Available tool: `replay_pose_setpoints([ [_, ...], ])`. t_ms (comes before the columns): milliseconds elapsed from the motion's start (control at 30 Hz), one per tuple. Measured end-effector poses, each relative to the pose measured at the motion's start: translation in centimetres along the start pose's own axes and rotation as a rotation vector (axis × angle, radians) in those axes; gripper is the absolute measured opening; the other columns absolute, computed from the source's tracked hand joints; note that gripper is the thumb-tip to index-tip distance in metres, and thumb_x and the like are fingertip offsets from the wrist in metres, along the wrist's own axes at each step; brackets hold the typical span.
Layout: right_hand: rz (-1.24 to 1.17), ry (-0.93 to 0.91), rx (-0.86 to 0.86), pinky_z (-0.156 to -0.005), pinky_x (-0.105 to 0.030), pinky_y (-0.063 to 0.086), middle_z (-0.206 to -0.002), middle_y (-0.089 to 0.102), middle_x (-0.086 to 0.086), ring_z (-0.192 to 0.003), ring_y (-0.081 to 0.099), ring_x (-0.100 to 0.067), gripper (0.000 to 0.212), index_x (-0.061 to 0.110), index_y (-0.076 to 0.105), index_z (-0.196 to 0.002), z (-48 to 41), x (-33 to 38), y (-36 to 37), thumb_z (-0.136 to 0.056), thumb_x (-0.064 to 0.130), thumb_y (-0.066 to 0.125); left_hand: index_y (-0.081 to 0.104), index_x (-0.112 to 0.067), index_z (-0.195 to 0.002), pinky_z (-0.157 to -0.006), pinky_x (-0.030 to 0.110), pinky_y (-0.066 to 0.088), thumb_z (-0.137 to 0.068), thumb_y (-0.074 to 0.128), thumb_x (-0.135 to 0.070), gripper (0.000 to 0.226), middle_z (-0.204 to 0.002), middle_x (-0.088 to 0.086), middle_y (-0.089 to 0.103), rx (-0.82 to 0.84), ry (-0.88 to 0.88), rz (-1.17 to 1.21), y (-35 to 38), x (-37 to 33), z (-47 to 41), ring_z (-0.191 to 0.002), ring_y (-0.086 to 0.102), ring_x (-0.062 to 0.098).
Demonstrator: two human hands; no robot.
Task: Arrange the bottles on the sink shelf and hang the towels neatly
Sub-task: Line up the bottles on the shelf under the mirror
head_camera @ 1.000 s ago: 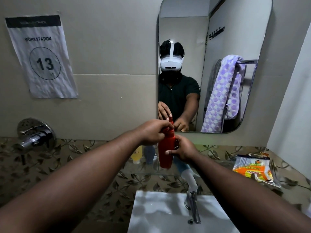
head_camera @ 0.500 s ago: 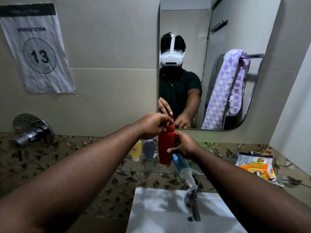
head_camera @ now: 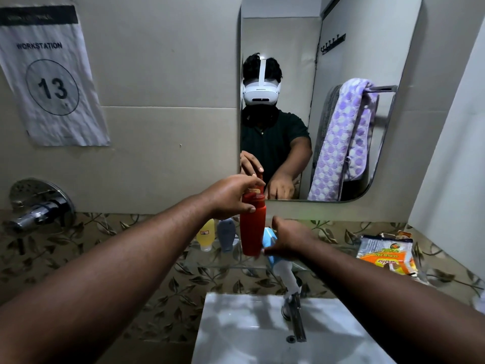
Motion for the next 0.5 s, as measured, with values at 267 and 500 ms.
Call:
replay_pose_setpoints([
  [267,-0.082,0.092,0.024,-0.069,-0.032,0.042,-0.116,0.069,-0.010,-0.105,0.066,-0.031,0.067,0.016,0.042,-0.113,1.1,-1.1,2.5,-0.068,0.046,0.081,0.044,-0.033,-0.149,-0.117,0.046,0.036,-0.082,0.081,-0.024,0.078,-0.151,-0.005,0.042,-0.119,0.085,-0.128,-0.8,-1.5,1.0,-0.142,0.035,0.020],
  [500,-0.105,0.194,0.023,-0.068,-0.031,0.046,-0.108,0.069,-0.005,-0.094,0.066,-0.027,0.062,0.021,0.044,-0.104,1.7,-2.9,0.1,-0.062,0.047,0.082,0.054,-0.028,-0.141,-0.124,0.047,0.014,-0.082,0.072,-0.027,0.062,-0.157,0.005,0.042,-0.282,0.334,-0.522,-0.6,-5.3,2.5,-0.149,0.029,0.029],
])
Point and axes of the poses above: each hand's wrist, its own z-axis away from the middle knuckle, its own y-axis out of the palm, x = y × z, the point moved 9 cm from there along -z, towards the middle knuckle
